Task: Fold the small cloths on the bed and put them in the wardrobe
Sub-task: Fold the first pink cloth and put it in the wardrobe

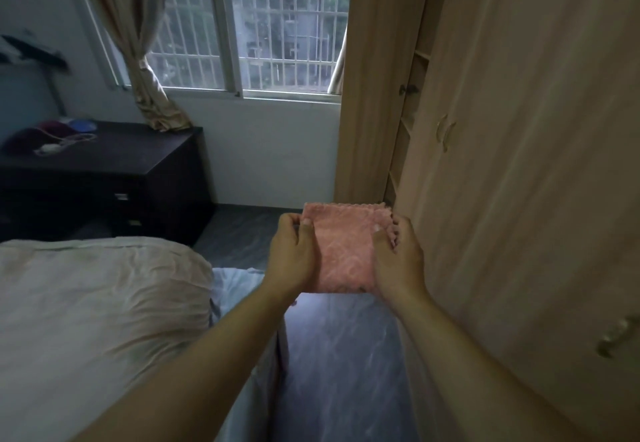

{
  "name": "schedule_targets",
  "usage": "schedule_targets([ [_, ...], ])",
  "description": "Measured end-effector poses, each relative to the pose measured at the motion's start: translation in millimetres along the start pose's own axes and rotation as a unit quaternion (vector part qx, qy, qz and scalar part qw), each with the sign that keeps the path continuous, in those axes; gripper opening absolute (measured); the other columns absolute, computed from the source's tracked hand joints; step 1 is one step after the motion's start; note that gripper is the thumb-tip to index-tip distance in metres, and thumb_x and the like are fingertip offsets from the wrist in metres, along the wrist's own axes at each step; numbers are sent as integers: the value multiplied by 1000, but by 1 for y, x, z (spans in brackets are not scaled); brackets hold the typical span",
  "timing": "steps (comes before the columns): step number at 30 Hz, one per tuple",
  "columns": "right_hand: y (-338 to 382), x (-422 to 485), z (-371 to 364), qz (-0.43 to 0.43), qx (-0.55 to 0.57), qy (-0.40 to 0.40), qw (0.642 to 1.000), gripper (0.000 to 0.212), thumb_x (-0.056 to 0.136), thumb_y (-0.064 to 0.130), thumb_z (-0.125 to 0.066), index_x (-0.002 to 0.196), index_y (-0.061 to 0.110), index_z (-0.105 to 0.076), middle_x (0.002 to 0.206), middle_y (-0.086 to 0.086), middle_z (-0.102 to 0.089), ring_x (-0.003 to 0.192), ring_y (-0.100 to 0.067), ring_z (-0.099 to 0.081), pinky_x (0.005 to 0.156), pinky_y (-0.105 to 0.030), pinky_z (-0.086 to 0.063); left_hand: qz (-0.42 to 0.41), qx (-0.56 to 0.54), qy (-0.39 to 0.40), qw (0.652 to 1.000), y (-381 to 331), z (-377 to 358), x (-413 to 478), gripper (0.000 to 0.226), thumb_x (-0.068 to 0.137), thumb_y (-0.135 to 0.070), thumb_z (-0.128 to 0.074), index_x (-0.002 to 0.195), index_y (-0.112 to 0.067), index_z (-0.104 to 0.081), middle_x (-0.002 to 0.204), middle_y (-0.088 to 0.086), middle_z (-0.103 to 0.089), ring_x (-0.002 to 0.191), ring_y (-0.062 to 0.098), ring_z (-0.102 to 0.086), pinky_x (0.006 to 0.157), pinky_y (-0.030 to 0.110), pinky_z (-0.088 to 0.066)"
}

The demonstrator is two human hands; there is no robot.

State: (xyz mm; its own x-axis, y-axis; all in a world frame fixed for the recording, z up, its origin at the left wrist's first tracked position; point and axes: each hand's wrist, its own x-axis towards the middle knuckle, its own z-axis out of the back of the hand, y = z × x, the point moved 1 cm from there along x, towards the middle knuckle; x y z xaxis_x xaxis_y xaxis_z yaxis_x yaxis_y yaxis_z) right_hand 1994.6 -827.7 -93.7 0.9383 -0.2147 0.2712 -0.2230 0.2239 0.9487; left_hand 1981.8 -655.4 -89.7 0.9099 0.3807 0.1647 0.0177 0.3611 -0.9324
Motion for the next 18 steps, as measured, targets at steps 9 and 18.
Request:
schedule_targets([
  [9,-22,161,-18,5,8,36,999,24,100,28,-54,123,31,-58,110,15,-66,100,-1,-62,79,-14,-46,15,-1,-29,999,-18,-80,134,20,106,-39,-41,102,-23,-52,91,-11,-60,81,2,-58,60,21,-39],
  [18,-56,280,-63,-9,-7,37,999,29,102,22,-52,131,19,-56,114,8,-66,99,-3,-62,90,-23,-52,8,-24,-8,1000,-2,-131,259,25,107,-40,-38,99,-23,-53,96,-1,-64,85,11,-63,65,29,-49],
])
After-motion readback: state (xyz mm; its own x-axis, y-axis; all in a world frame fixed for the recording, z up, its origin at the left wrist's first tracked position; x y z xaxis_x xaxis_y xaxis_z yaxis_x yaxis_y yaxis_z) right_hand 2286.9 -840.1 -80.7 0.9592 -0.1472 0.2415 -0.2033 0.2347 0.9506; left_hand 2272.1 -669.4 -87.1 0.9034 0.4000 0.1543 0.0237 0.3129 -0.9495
